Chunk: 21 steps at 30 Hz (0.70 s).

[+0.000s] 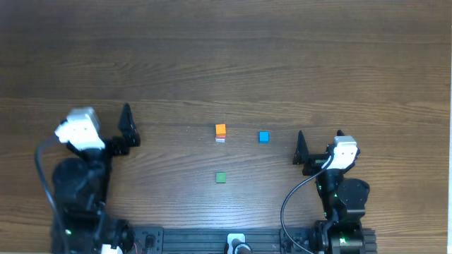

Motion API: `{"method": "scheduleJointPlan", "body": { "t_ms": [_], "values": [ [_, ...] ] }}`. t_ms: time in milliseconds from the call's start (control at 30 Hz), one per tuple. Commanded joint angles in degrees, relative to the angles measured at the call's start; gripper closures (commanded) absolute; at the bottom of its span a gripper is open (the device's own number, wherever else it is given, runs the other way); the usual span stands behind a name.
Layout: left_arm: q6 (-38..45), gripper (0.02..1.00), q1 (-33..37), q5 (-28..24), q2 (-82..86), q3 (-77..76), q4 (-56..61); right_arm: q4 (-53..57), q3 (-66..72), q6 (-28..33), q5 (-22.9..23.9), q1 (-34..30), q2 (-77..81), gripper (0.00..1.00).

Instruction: Stack Cubes

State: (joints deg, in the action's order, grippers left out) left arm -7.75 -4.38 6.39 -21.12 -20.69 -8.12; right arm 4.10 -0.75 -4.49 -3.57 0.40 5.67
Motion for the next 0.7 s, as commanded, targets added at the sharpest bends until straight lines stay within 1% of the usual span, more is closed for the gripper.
{"method": "scheduleJointPlan", "body": {
  "t_ms": [33,100,200,367,700],
  "values": [
    [4.55,0.018,0.42,-2.12,6.21,9.16,4.26,-0.07,0.46,0.09,-0.44,-0.04,-0.5,0.007],
    [4.57,0.02,0.61,-2.84,8.87,12.59,6.91,-0.07,0.46,0.09,-0.44,-0.04,-0.52,0.009],
    [4.55,0.02,1.99,-5.6,11.87,15.67,9.09,-0.07,0.46,0.09,-0.44,-0.04,-0.52,0.007],
    [4.55,0.023,5.33,-9.94,15.61,17.55,9.22,-0.07,0.46,0.09,-0.44,-0.04,-0.5,0.007],
    [4.52,0.02,6.27,-10.29,20.96,20.33,6.19,-0.07,0.46,0.09,-0.44,-0.04,-0.5,0.009]
  ]
}}
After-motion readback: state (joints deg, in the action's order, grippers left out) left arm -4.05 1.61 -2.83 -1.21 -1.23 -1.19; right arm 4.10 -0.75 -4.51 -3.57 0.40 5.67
